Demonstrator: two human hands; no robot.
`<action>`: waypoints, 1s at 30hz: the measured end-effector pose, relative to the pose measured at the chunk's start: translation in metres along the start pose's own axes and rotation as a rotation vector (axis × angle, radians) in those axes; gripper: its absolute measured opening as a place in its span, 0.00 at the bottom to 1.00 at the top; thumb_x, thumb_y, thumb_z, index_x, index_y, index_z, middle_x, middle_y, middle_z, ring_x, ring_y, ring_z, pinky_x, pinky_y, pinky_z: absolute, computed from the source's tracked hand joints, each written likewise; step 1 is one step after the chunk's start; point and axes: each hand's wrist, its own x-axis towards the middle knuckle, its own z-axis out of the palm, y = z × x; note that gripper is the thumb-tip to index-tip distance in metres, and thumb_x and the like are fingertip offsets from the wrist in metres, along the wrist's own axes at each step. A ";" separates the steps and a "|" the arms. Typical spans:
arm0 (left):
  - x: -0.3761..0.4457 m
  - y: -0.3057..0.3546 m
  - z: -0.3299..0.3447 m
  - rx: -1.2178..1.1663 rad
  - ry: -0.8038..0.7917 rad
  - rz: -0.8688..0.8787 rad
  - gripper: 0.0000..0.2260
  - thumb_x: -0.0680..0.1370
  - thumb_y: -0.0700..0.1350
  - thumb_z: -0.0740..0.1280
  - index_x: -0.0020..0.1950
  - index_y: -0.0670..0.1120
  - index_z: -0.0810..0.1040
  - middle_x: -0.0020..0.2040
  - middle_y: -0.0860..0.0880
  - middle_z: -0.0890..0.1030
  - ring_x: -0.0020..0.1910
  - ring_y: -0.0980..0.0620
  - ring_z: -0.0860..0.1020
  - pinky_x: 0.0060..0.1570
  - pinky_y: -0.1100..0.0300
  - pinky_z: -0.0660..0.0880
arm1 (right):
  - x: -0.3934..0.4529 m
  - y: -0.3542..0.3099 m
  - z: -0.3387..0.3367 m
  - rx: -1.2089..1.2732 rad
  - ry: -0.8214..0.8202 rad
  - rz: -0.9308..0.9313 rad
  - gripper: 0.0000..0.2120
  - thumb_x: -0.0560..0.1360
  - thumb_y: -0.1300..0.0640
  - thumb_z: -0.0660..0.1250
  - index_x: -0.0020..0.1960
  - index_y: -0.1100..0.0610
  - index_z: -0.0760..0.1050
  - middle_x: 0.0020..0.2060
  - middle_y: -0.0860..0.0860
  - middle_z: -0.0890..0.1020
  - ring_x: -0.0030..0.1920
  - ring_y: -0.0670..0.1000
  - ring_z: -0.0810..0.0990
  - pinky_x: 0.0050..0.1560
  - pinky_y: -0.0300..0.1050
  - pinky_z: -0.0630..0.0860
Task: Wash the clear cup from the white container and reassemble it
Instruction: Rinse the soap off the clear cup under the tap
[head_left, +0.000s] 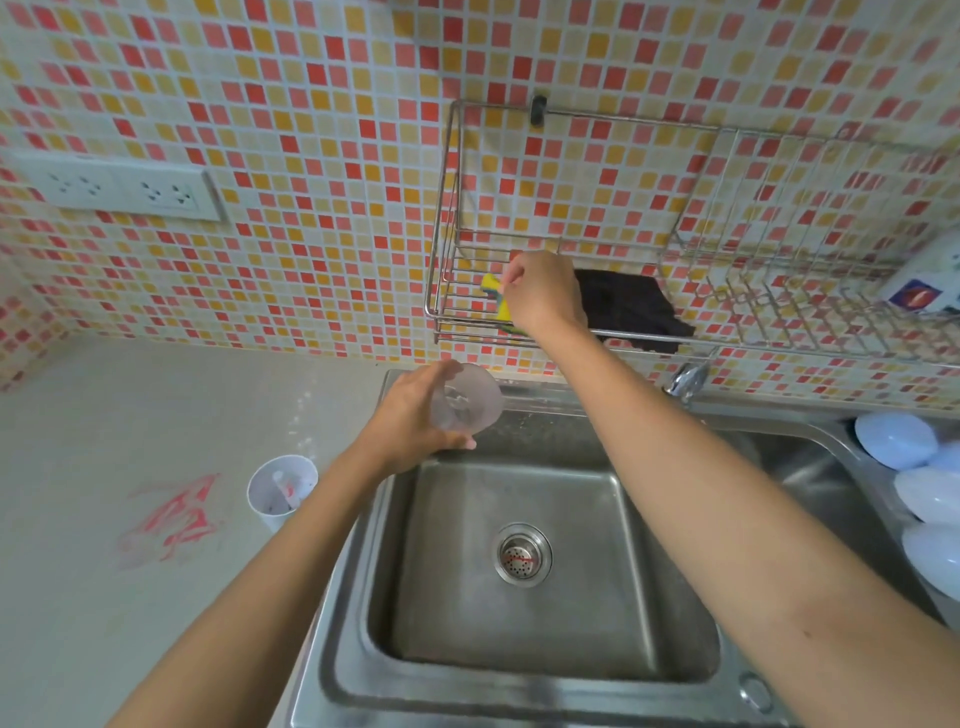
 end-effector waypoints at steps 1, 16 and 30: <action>0.000 0.003 0.000 0.003 -0.002 0.003 0.39 0.62 0.53 0.81 0.69 0.51 0.67 0.67 0.51 0.75 0.63 0.49 0.73 0.62 0.50 0.73 | 0.001 0.000 0.001 -0.006 -0.018 0.005 0.12 0.77 0.62 0.64 0.38 0.50 0.80 0.42 0.48 0.82 0.41 0.50 0.81 0.39 0.45 0.79; 0.005 0.054 0.085 -0.033 -0.140 0.011 0.40 0.63 0.50 0.81 0.71 0.47 0.67 0.65 0.47 0.76 0.63 0.47 0.73 0.61 0.59 0.68 | -0.151 0.187 -0.030 0.291 0.476 -0.203 0.09 0.74 0.62 0.65 0.50 0.60 0.82 0.46 0.51 0.84 0.48 0.51 0.81 0.53 0.43 0.75; 0.071 0.127 0.197 -0.181 -0.167 -0.128 0.39 0.60 0.50 0.82 0.68 0.50 0.71 0.58 0.57 0.75 0.58 0.55 0.74 0.54 0.66 0.66 | -0.072 0.340 -0.003 0.195 -0.385 0.356 0.33 0.75 0.62 0.64 0.76 0.54 0.54 0.68 0.57 0.72 0.63 0.60 0.74 0.61 0.52 0.72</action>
